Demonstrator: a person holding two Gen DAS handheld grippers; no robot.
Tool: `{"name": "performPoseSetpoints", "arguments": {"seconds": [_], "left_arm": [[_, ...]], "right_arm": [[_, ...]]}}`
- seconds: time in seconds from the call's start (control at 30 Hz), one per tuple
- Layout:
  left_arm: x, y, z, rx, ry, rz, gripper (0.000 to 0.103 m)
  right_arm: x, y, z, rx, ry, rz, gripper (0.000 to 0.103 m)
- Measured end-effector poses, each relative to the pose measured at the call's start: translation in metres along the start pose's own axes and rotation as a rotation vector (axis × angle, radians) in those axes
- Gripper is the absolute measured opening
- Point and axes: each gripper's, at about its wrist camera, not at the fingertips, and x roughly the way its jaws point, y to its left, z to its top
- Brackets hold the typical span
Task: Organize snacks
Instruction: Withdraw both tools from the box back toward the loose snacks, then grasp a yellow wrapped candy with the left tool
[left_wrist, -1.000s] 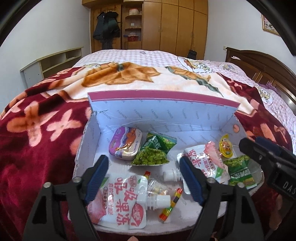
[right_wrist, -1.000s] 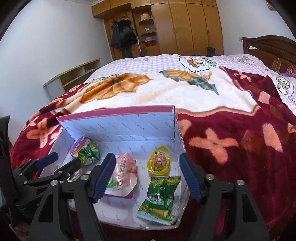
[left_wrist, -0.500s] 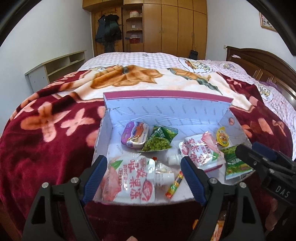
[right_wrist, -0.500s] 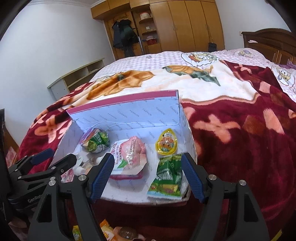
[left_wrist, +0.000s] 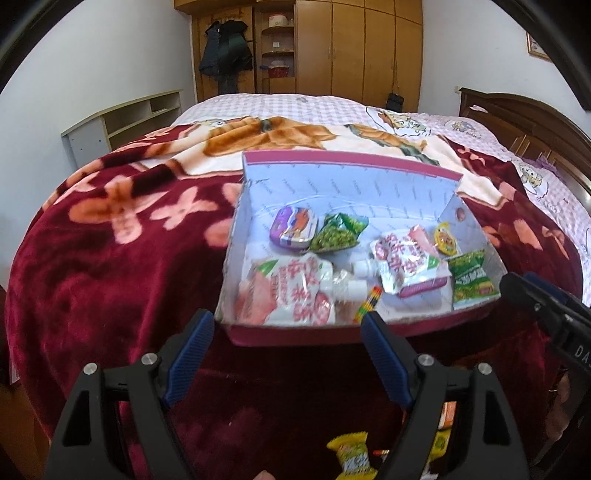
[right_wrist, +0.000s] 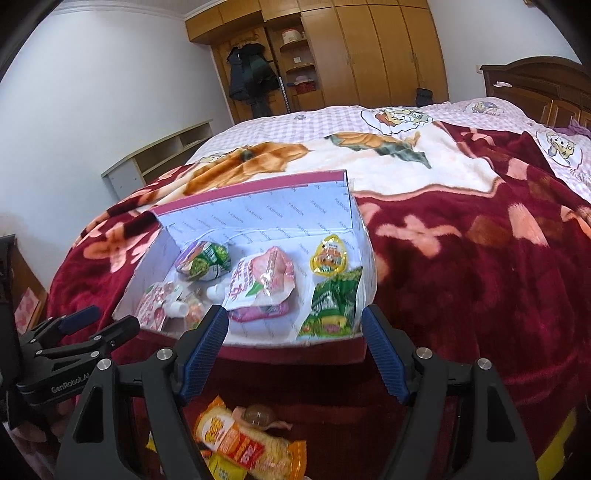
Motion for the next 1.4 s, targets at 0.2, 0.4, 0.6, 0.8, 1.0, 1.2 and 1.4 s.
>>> {"name": "performPoseSetpoints", "arguments": {"seconds": [0.2, 0.4, 0.6, 0.8, 1.0, 1.2, 1.4], "left_arm": [[-0.01, 0.007, -0.016, -0.008, 0.01, -0.017, 0.085], [-0.015, 0.013, -0.034, -0.011, 0.029, -0.005, 0.085], [-0.021, 0.012, -0.051, -0.022, 0.055, -0.042, 0.085], [-0.024, -0.001, -0.07, 0.021, 0.064, -0.072, 0.085], [-0.016, -0.01, -0.087, 0.039, 0.094, -0.091, 0.085], [-0.009, -0.02, -0.099, 0.073, 0.1, -0.103, 0.085], [-0.004, -0.022, -0.1, 0.072, 0.062, -0.109, 0.078]], "right_arm": [[-0.014, 0.003, -0.014, -0.001, 0.001, 0.001, 0.076], [-0.025, 0.007, -0.033, 0.009, 0.013, 0.011, 0.076], [-0.036, 0.016, -0.051, 0.004, 0.025, 0.033, 0.076], [-0.045, 0.017, -0.066, 0.024, 0.031, 0.042, 0.076], [-0.051, 0.008, -0.079, 0.058, 0.041, 0.044, 0.076], [-0.053, -0.004, -0.089, 0.09, 0.057, 0.07, 0.076], [-0.05, -0.006, -0.101, 0.098, 0.083, 0.101, 0.074]]}}
